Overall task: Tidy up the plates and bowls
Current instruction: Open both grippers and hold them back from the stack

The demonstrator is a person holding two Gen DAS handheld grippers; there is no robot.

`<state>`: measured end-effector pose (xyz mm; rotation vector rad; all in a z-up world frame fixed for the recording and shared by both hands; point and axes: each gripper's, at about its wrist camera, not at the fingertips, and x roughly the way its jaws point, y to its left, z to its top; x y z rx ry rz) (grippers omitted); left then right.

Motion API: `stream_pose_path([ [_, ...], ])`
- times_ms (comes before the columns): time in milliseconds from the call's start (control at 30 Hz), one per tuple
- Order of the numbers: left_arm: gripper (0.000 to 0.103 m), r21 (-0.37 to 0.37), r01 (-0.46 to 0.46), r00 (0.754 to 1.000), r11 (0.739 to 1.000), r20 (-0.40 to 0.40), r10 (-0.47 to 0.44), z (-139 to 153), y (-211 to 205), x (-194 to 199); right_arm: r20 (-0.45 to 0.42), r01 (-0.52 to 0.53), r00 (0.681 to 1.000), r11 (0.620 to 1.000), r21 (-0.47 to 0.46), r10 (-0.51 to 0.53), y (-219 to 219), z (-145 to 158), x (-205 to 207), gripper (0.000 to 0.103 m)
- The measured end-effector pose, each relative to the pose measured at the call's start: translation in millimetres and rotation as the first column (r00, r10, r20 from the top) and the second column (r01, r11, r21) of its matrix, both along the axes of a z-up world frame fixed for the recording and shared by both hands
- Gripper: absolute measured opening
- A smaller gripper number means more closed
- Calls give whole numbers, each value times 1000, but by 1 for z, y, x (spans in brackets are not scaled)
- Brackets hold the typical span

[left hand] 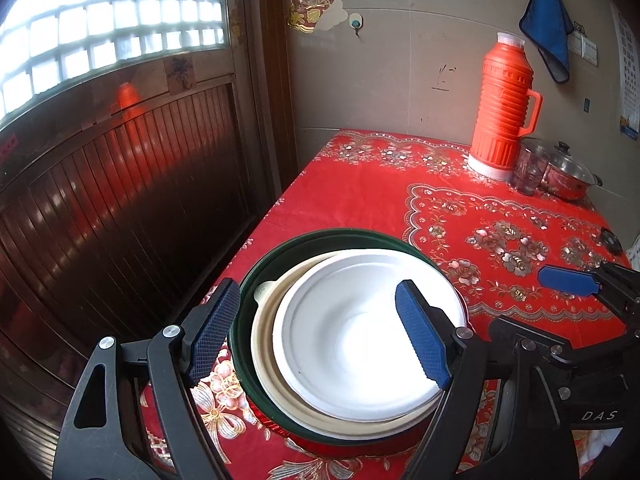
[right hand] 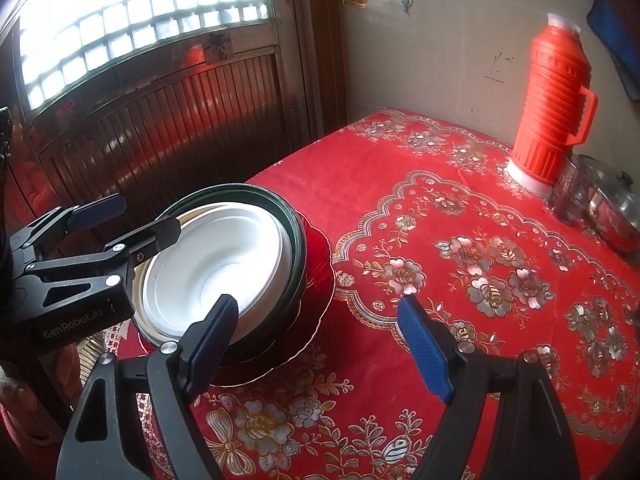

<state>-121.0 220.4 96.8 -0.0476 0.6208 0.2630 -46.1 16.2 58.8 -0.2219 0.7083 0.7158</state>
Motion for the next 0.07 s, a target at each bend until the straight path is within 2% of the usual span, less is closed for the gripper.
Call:
stream_pose_path([
  [67, 81, 3, -3, 1000, 1000, -2, 3, 0, 0, 0, 1, 0, 1000, 1000, 1, 0, 0, 1, -1, 82],
])
